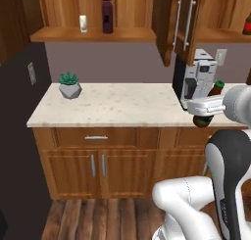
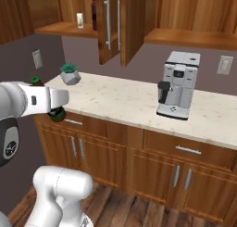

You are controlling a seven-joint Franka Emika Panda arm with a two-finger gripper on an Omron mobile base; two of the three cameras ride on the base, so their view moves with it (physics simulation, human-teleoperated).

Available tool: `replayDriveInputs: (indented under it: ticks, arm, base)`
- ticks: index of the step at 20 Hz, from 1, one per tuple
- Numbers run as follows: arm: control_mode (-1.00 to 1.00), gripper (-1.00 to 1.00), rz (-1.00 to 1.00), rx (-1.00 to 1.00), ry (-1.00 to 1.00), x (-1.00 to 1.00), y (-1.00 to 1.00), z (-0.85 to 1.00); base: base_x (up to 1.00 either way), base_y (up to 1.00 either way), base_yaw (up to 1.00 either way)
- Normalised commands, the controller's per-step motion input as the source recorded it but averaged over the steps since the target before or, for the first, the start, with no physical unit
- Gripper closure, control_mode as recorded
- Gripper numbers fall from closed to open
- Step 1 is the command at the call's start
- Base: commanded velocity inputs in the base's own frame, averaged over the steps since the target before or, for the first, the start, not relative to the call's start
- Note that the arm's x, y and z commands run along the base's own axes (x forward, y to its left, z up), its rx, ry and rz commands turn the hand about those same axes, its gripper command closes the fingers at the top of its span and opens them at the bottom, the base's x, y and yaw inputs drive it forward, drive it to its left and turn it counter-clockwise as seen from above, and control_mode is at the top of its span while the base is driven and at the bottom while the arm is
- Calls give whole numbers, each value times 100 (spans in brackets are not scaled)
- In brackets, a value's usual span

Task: Sort all alcoholic drinks to one cabinet, and non-alcoholic drinks to the other.

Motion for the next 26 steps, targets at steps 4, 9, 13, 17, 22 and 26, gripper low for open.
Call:
replayDriveInputs:
  ticks: [4,9,13,17,22,26]
  arm:
    - [100,100,0,0,0,0,0,0]
    - [100,100,0,0,0,0,0,0]
    - [100,100,0,0,0,0,0,0]
    - [100,100,0,0,0,0,0,0]
    - [100,100,0,0,0,0,0,0]
    - [100,100,0,0,0,0,0,0]
  base:
    - [-36,-57,-4]
    - [-25,-52,-3]
    - [1,-43,-2]
    - [18,-38,-3]
    - [36,-27,-3]
    - [41,-28,-6]
